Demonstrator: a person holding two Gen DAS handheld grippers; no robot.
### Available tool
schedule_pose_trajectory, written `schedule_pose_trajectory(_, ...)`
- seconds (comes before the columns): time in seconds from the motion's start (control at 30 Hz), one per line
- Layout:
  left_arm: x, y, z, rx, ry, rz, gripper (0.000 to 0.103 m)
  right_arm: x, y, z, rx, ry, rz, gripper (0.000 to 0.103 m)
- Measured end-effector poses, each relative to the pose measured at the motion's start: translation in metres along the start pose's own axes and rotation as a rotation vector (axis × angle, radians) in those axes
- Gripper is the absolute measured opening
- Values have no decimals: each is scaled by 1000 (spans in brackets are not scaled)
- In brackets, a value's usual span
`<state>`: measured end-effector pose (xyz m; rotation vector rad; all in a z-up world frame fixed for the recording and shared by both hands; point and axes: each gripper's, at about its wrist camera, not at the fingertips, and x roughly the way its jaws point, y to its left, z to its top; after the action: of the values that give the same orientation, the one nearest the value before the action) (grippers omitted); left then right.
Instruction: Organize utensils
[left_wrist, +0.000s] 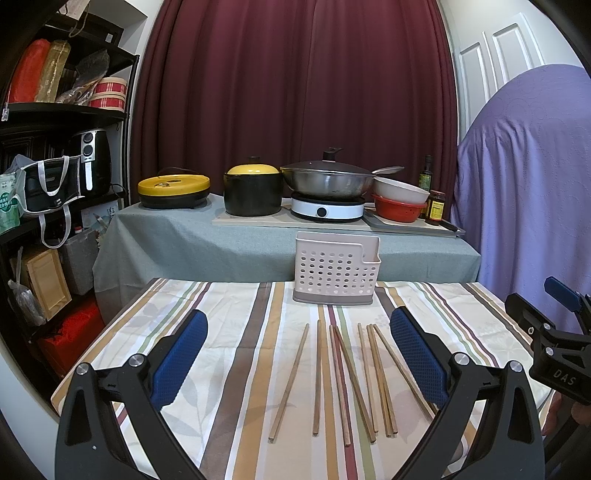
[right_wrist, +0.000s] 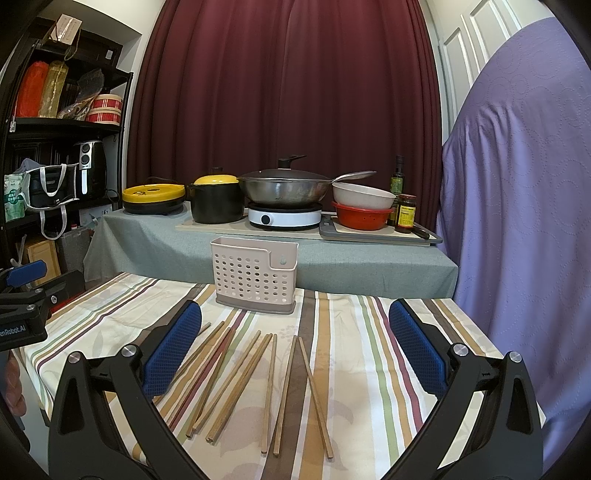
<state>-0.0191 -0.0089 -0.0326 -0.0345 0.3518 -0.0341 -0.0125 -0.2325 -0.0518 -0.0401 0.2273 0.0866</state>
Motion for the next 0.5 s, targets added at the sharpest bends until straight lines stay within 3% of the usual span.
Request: schedule_pose_trajectory(0.5, 13, 2, -10, 8, 22, -13, 97, 7, -5, -9, -4, 19, -14, 99)
